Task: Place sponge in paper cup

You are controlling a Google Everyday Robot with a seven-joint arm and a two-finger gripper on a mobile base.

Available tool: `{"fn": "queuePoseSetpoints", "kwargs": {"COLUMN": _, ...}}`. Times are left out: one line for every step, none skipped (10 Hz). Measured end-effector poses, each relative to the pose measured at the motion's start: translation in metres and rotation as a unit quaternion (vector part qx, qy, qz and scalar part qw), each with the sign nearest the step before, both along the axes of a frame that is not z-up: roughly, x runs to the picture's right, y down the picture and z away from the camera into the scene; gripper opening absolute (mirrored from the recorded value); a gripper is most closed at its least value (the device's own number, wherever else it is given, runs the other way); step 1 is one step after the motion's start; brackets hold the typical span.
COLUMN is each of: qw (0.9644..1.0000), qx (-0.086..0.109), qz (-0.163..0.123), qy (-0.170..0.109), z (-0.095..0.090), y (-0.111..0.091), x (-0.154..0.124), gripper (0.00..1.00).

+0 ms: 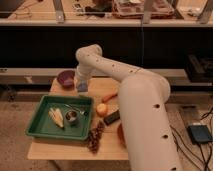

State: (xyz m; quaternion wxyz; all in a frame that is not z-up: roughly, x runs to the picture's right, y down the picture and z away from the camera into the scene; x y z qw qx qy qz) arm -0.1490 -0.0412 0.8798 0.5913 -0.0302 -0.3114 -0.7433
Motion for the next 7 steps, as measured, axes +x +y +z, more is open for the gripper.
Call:
{"fn": "queuePoseSetpoints", "kwargs": {"qw": 1.0, "qx": 0.001, "qz": 0.0, "qy": -0.001, "z": -0.0015, "y": -0.0014, "x": -0.0006, "gripper": 0.8}}
{"fn": "queuePoseSetpoints", "kwargs": {"qw": 1.0, "qx": 0.002, "qz": 0.001, "qy": -0.001, "z": -0.0031, "y": -0.0032, "x": -0.0005, "gripper": 0.8}}
{"fn": "queuePoseSetpoints", "kwargs": {"qw": 1.0, "qx": 0.003, "qz": 0.001, "qy": -0.002, "z": -0.0047, "y": -0.0046, "x": -0.0013, "gripper": 0.8}}
{"fn": "queuePoseSetpoints", "kwargs": {"qw": 1.0, "qx": 0.004, "qz": 0.0, "qy": -0.002, "z": -0.0052, "y": -0.0047, "x": -0.0016, "gripper": 0.8}}
{"fn": "queuePoseSetpoints", "kwargs": {"qw": 1.0, "qx": 0.005, "qz": -0.002, "qy": 0.003, "z": -0.0036, "y": -0.005, "x": -0.0002, "gripper": 0.8}}
{"fn": "queuePoseSetpoints", "kwargs": {"qw": 1.0, "qx": 0.006, "qz": -0.001, "qy": 0.007, "z": -0.0026, "y": -0.0063, "x": 0.0008, "gripper": 0.8}}
{"fn": "queuePoseSetpoints", "kwargs": {"qw": 0.9999, "qx": 0.006, "qz": -0.001, "qy": 0.011, "z": -0.0026, "y": -0.0084, "x": 0.001, "gripper": 0.8}}
